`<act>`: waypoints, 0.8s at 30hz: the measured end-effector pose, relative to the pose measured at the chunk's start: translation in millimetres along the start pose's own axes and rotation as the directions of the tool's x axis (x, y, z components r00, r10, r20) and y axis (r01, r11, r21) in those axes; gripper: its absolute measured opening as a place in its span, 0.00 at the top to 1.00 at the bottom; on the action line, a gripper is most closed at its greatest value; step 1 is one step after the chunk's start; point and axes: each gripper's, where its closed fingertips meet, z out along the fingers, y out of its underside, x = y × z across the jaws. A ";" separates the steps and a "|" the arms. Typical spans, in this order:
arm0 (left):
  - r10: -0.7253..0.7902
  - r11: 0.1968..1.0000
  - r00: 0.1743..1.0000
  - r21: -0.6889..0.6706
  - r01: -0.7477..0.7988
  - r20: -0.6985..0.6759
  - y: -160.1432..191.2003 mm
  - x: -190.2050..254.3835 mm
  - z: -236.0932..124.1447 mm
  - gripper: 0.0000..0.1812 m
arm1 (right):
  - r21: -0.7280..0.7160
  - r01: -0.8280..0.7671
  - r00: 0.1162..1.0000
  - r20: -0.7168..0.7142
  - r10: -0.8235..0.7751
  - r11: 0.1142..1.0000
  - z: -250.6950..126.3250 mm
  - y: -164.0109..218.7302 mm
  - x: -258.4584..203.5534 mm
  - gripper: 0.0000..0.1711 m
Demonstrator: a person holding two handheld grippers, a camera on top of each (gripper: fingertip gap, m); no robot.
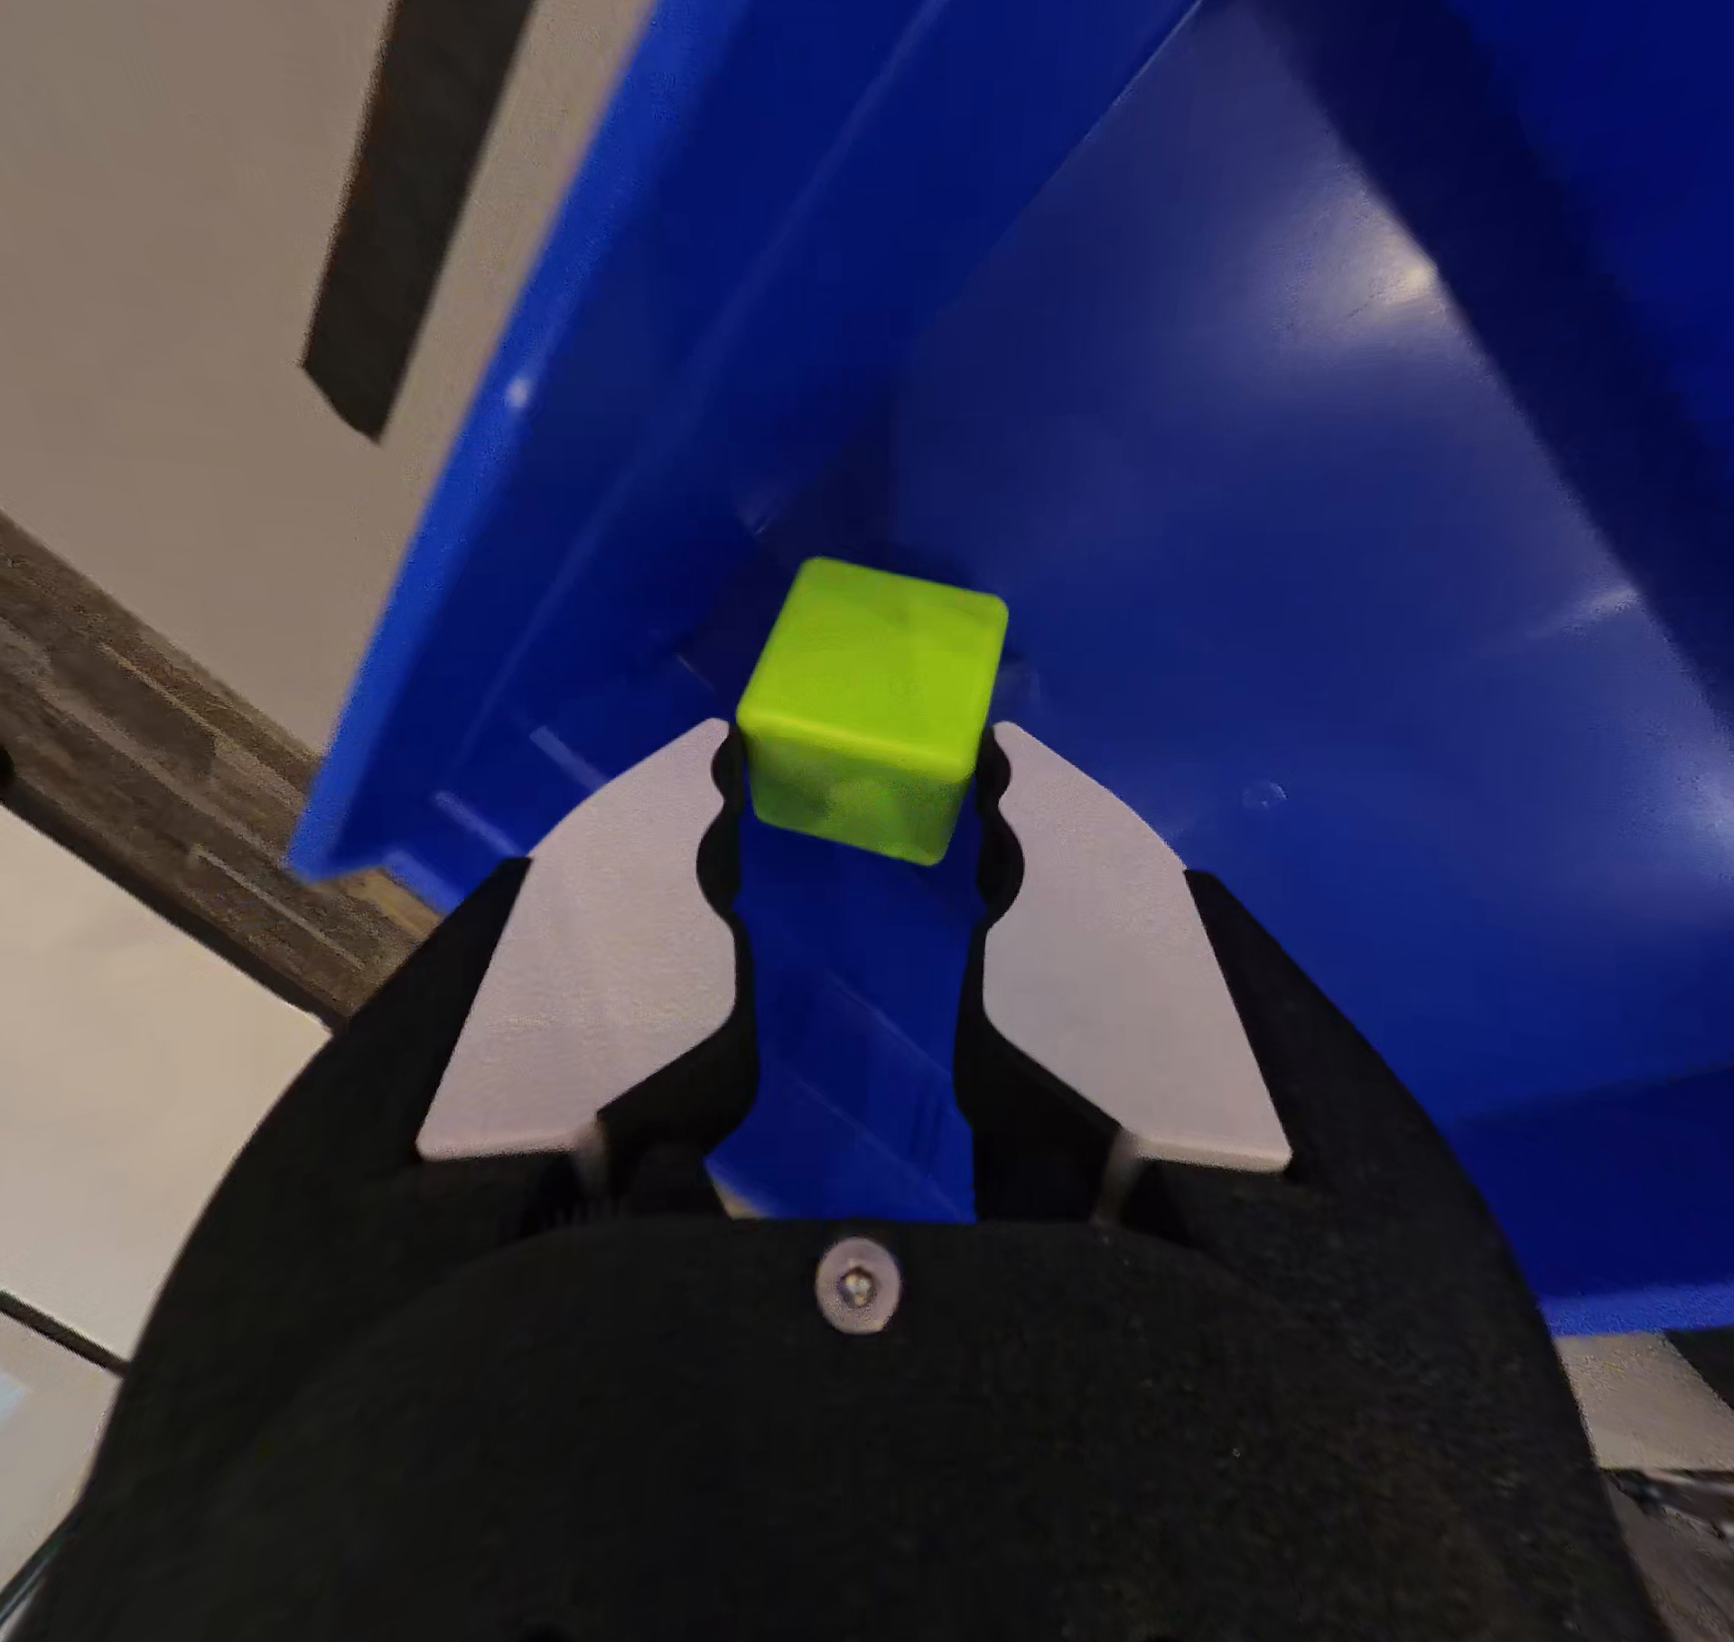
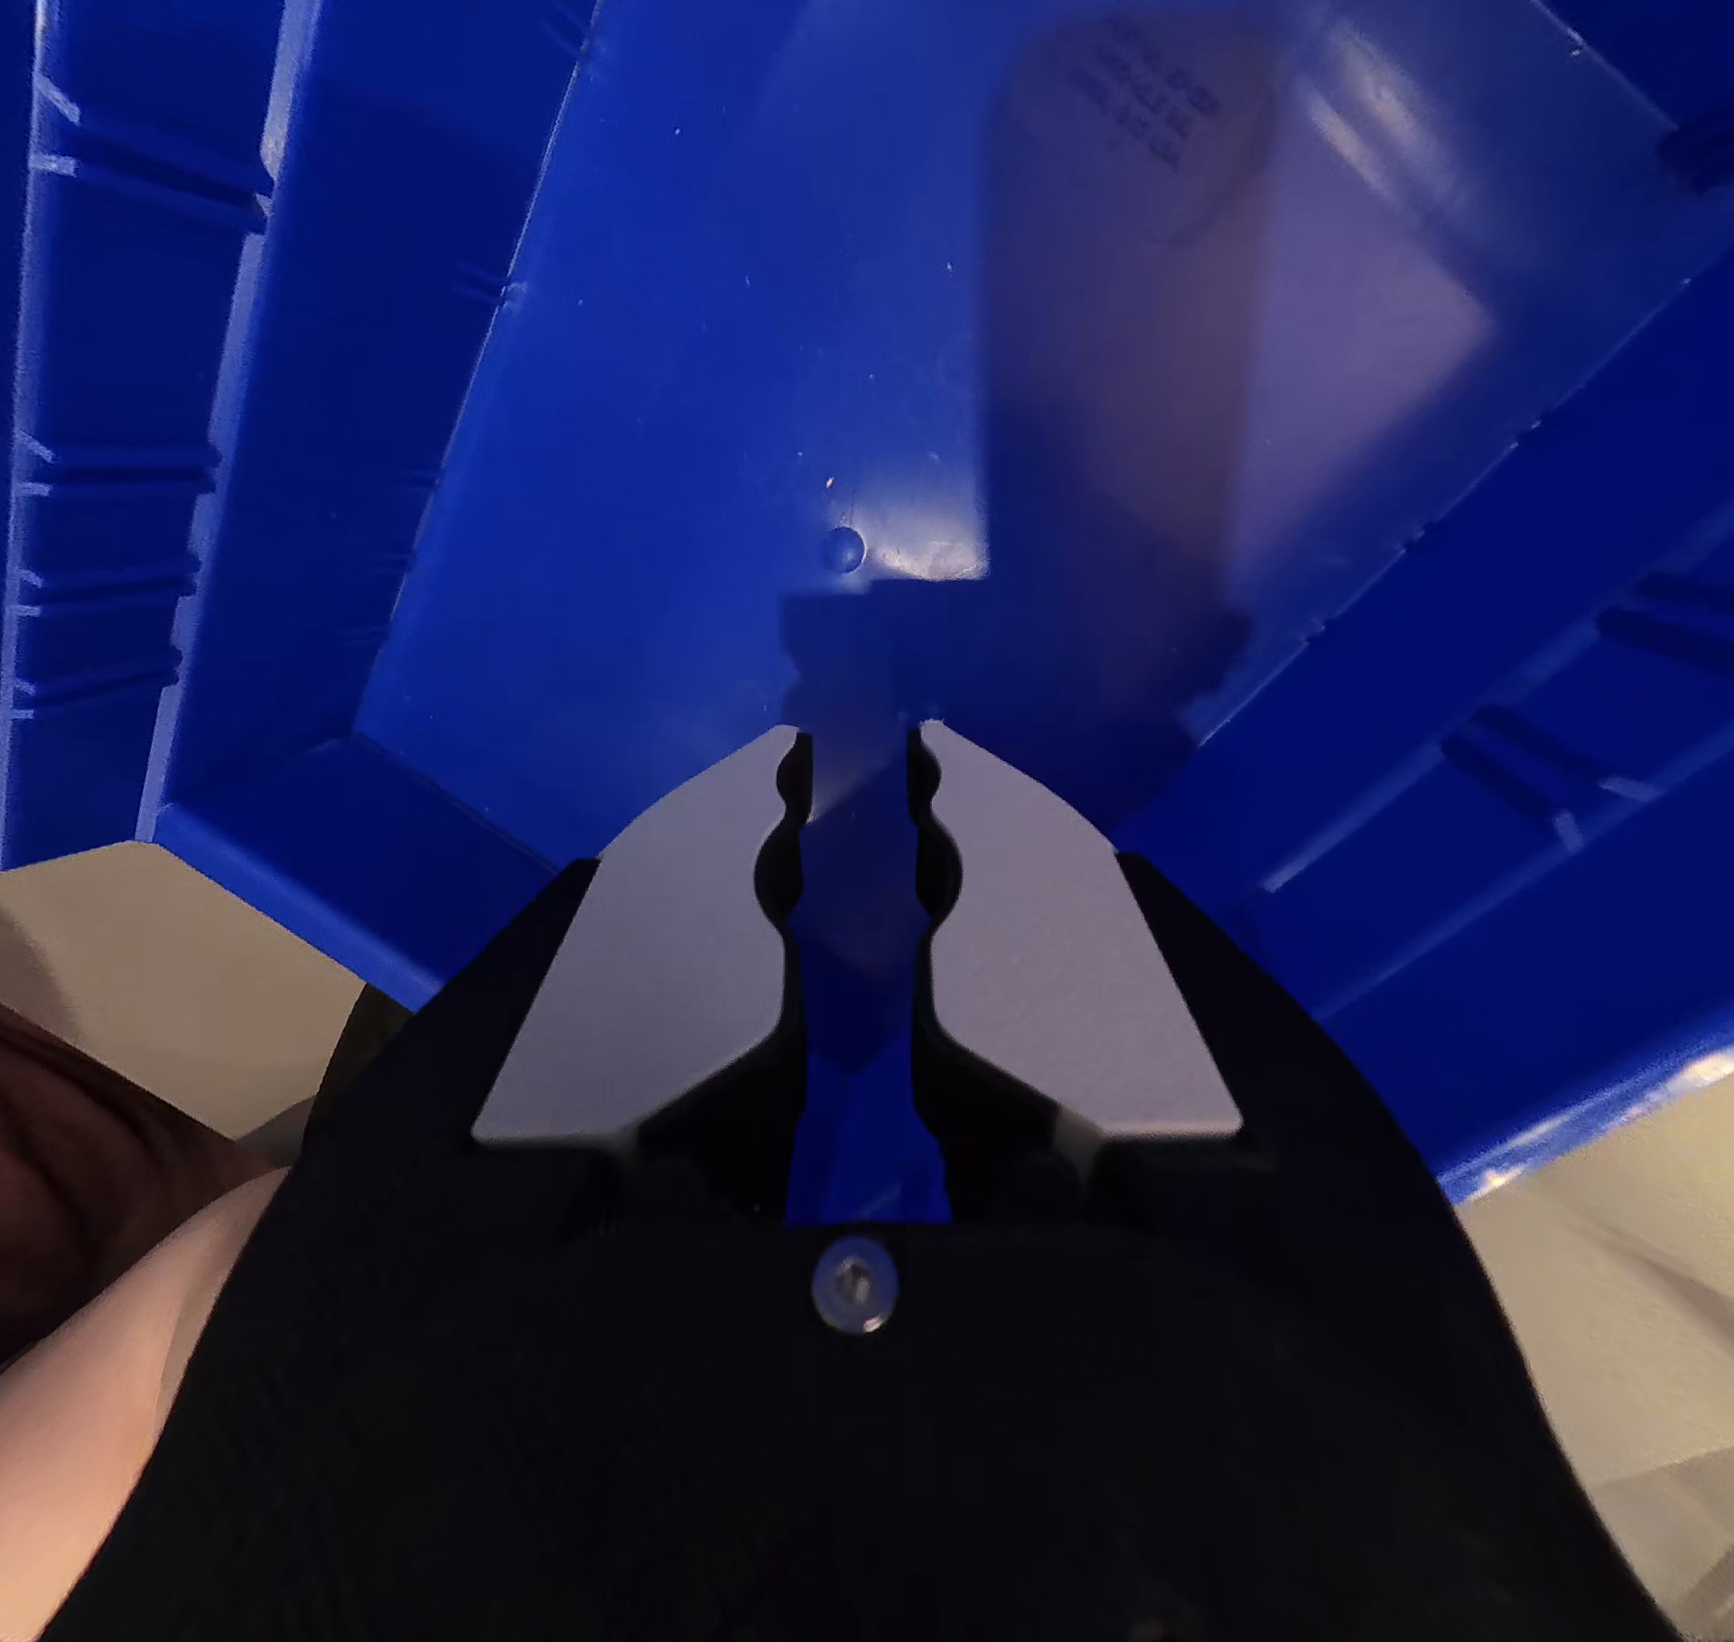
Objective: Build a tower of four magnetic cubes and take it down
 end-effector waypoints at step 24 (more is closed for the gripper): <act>0.571 0.670 0.806 0.478 -0.568 0.158 -163.4 228.2 -213.4 0.74 | -0.013 0.016 0.999 0.031 -0.016 1.000 0.7 2.1 -7.3 0.87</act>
